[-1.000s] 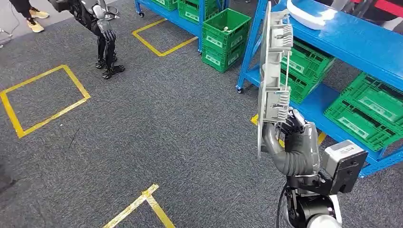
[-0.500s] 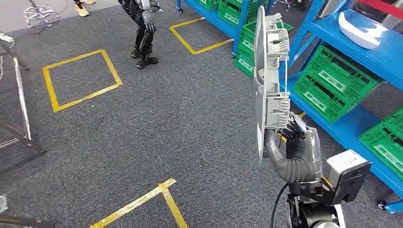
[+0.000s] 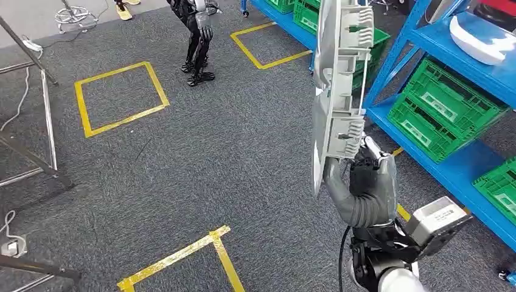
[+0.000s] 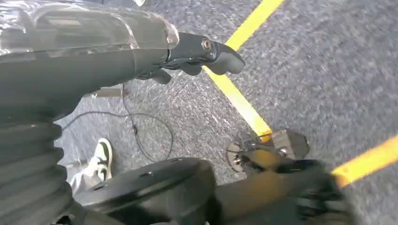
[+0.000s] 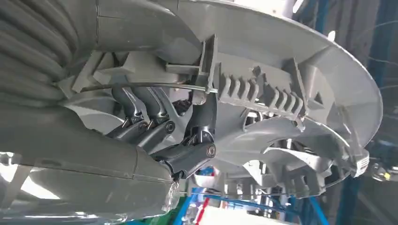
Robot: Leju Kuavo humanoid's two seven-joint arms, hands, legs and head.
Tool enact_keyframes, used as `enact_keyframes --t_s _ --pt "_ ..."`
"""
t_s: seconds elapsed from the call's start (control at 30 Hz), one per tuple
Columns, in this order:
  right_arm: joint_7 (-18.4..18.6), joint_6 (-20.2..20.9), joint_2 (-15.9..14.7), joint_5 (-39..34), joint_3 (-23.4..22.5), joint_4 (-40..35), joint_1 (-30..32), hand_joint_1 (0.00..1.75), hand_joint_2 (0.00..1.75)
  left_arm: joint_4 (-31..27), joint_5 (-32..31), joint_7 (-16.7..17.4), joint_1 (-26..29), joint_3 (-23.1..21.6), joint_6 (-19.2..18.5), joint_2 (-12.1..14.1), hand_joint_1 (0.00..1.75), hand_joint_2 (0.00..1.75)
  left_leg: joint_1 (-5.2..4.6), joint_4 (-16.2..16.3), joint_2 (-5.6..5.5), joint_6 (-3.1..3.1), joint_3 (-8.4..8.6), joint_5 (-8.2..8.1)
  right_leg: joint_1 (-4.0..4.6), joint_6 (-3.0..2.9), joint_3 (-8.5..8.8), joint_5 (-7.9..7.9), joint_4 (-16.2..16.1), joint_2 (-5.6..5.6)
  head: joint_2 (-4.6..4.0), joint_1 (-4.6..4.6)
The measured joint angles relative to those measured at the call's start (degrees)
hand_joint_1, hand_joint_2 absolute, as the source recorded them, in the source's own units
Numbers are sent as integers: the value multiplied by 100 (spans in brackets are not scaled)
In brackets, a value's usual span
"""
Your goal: Take the parts from the cabinet and place them on the table.
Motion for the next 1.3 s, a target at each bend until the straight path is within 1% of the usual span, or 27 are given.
enact_keyframes --t_s 0.03,0.07,0.17,0.2,0.27,0.33,0.37,0.4,0.43,0.5,0.53,0.57,0.67,0.7,0.73,0.77,0.83,0.87,0.9,0.97,1.0,1.03,1.07,1.2,1.23,1.27,1.3 --pt "0 -22 -2 13 -11 -37 9 175 175 0 48 -13 -5 9 26 4 0 175 -62 -83 160 38 62 -148 36 39 -23 -25 23 -26 0 -26" --pt "9 -41 -7 35 -39 -66 11 175 175 0 94 -42 -3 13 59 7 0 175 -52 -117 109 139 43 -96 44 69 -28 -43 71 -37 0 -9" --pt "11 -118 -11 107 -79 -144 71 175 175 4 155 -103 29 24 68 48 0 175 -77 -119 -2 251 23 -83 14 131 -5 -27 40 -105 0 35" --pt "11 -144 -11 112 -96 -171 91 175 175 2 153 -129 30 24 55 55 0 175 -50 -140 -51 291 35 -62 -5 183 -31 -102 77 -26 0 31" --pt "11 -157 -28 114 -147 -212 142 175 175 0 125 -173 19 24 37 59 0 175 -53 -140 -141 345 25 -49 -11 211 -220 -501 620 203 -2 103" --pt "11 -157 -42 116 -190 -221 166 175 175 -2 107 -201 18 24 35 57 0 175 -72 -138 -246 368 8 -36 -7 212 -622 -930 1569 261 0 140" --pt "11 -157 -42 116 -197 -221 187 175 175 -2 101 -203 21 24 35 57 0 175 -77 -136 -310 379 2 -29 -5 199 -750 -986 1856 263 0 149" --pt "11 -157 -42 116 -199 -221 210 175 175 0 101 -201 27 24 35 61 0 175 -80 -136 -381 381 3 -27 1 176 -740 -886 1832 266 0 151" --pt "11 -157 -42 116 -205 -221 218 175 175 0 101 -201 29 24 35 66 0 175 -83 -135 -443 384 6 -22 7 146 -626 -678 1572 278 0 155" --pt "11 -157 -44 116 -232 -232 219 175 175 -2 99 -203 27 24 35 68 0 175 -92 -135 -583 379 37 -15 17 52 -148 -77 505 407 0 186" --pt "11 -157 -48 116 -234 -243 219 175 175 -2 99 -203 28 24 35 52 0 175 -67 -141 -618 368 11 -8 22 -9 -11 -42 197 631 0 192" --pt "11 -157 -52 116 -234 -258 231 175 175 -2 99 -203 14 26 35 46 0 175 -94 -112 -691 327 -30 16 22 -21 -12 -19 116 692 0 148" --pt "11 -149 -76 118 -236 -289 216 175 175 -2 94 -221 41 26 33 37 0 175 -34 -157 -805 213 -98 88 60 -32 -9 -49 53 581 0 223" --pt "11 -138 -74 118 -234 -304 212 175 175 -2 92 -243 43 26 37 48 0 175 -56 -129 -745 198 -106 55 2 -51 24 15 -54 496 0 225" --pt "11 -129 -72 118 -230 -306 201 175 175 0 85 -260 48 26 44 50 0 175 -100 -23 -368 177 -170 -57 9 -68 44 35 -89 438 0 212" --pt "9 -114 -70 120 -230 -317 198 175 175 -2 77 -291 42 28 48 52 0 175 -89 260 -252 152 -303 -265 11 -87 40 47 -94 404 0 144" --pt "7 -83 -63 122 -225 -311 205 175 175 -2 31 -371 35 28 50 57 0 175 -59 1147 -242 107 -701 -691 12 -88 32 46 -88 287 0 59" --pt "4 -61 -63 125 -223 -311 204 175 175 -2 31 -402 36 28 50 55 0 175 -52 1497 -253 81 -856 -790 12 -87 31 45 -88 227 0 20" --pt "4 -48 -57 123 -221 -311 203 175 175 -2 22 -426 35 28 50 57 0 175 -46 1560 -254 71 -872 -742 11 -86 33 44 -87 176 0 2" --pt "4 -24 -42 116 -210 -311 199 175 175 0 20 -435 41 28 50 59 0 175 -30 926 -231 66 -510 -335 10 -64 42 31 -81 105 0 -11" --pt "4 -11 -35 112 -208 -311 196 175 175 0 20 -413 46 28 50 66 0 175 -28 399 -150 73 -224 -101 9 -44 46 17 -67 78 0 -20" --pt "4 4 -28 105 -201 -311 193 175 175 0 22 -382 42 28 50 74 0 175 -36 -91 49 88 14 -6 16 -8 45 -5 -41 51 -2 -35" --pt "4 20 -28 90 -195 -311 192 175 175 -2 37 -341 28 28 44 72 0 175 -95 -181 128 129 67 -61 61 32 20 -30 3 42 0 -66" --pt "0 59 -17 109 -184 -306 189 175 175 0 118 -182 41 31 33 74 0 175 -99 -193 -55 297 29 -23 40 110 40 -37 -11 -103 0 -9" --pt "0 59 -13 147 -184 -311 191 175 175 2 123 -146 42 33 31 85 0 175 -76 -214 -103 339 39 -1 13 148 12 -156 74 30 0 0" --pt "2 57 -7 184 -184 -315 194 175 175 2 120 -135 36 37 13 90 0 175 -75 -214 -148 369 35 4 4 161 -95 -362 355 168 0 30" --pt "2 61 -7 205 -177 -313 197 175 175 0 120 -131 29 44 -8 90 0 175 -75 -213 -191 388 35 6 5 168 -271 -598 794 228 0 66"
